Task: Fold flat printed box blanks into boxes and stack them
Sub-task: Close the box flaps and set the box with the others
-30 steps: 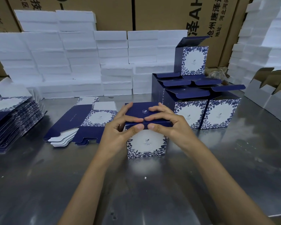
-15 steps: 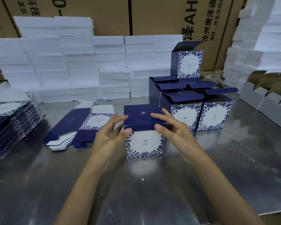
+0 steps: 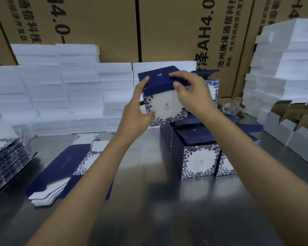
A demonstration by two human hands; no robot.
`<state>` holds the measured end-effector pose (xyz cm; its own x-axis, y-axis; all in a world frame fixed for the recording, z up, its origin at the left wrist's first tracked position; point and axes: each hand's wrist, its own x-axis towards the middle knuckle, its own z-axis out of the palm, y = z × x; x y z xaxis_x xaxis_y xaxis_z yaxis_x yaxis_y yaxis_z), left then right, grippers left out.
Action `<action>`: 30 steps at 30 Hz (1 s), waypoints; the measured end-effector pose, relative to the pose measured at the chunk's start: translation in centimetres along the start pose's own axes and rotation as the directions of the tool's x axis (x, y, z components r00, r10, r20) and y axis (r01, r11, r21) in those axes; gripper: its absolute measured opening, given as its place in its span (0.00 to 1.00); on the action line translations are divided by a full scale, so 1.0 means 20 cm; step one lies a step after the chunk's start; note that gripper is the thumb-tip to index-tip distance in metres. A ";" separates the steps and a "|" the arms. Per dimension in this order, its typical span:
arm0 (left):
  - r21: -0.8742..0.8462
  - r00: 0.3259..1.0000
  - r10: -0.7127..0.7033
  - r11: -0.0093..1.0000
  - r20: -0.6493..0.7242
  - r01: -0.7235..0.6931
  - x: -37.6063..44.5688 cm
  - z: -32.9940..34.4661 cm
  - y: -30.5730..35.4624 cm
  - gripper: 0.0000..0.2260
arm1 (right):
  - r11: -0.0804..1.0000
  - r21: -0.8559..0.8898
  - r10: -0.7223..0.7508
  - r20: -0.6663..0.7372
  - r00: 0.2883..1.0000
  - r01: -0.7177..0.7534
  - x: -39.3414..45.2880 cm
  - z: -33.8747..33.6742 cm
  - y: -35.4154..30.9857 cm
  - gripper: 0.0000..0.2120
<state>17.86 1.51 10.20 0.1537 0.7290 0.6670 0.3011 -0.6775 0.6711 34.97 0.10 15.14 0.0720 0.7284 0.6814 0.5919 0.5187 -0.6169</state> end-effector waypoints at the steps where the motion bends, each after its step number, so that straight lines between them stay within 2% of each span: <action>1: 0.025 1.000 0.000 1.000 -0.013 0.000 0.08 0.06 -0.02 0.38 | 0.999 -0.034 0.017 -0.011 1.000 -0.018 0.07 -0.01 0.05 0.14; 6: 0.106 0.999 -0.048 0.993 -0.008 0.048 0.42 0.30 -0.14 0.34 | 0.986 -0.152 0.075 -0.002 0.997 -0.074 0.34 -0.04 0.31 0.17; 10: 0.211 0.997 -0.066 0.976 0.038 0.057 0.59 0.43 -0.28 0.37 | 0.956 -0.282 0.118 0.130 0.984 -0.077 0.45 -0.05 0.51 0.21; 13: 0.251 0.982 -0.159 0.959 0.104 0.128 0.62 0.52 -0.39 0.40 | 0.864 -0.504 0.129 0.238 0.963 0.008 0.48 -0.03 0.65 0.24; 16: 0.221 0.977 -0.184 0.962 0.104 0.158 0.62 0.59 -0.47 0.43 | 0.760 -0.640 0.028 0.203 0.979 0.111 0.49 -0.02 0.72 0.25; 18: 0.227 0.981 -0.176 0.962 0.081 0.153 0.63 0.61 -0.50 0.45 | 0.760 -0.639 0.038 0.225 0.974 0.118 0.48 -0.01 0.74 0.26; 24: 0.231 0.982 -0.167 0.962 0.090 0.142 0.60 0.60 -0.50 0.47 | 0.780 -0.623 0.220 0.345 0.913 0.048 0.44 0.01 0.70 0.32; 27: 0.213 0.981 -0.156 0.968 0.117 0.128 0.50 0.53 -0.47 0.46 | 0.792 -0.611 0.255 0.366 0.895 0.024 0.38 -0.01 0.64 0.31; 30: 0.194 0.979 -0.178 0.968 0.100 0.156 0.40 0.45 -0.44 0.42 | 0.844 -0.537 0.257 0.417 0.872 0.008 0.31 0.00 0.54 0.26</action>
<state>24.89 14.07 6.70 0.1913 0.8441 0.5008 0.4981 -0.5232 0.6915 41.87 10.28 12.76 -0.1202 0.9550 0.2713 0.9309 0.2034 -0.3034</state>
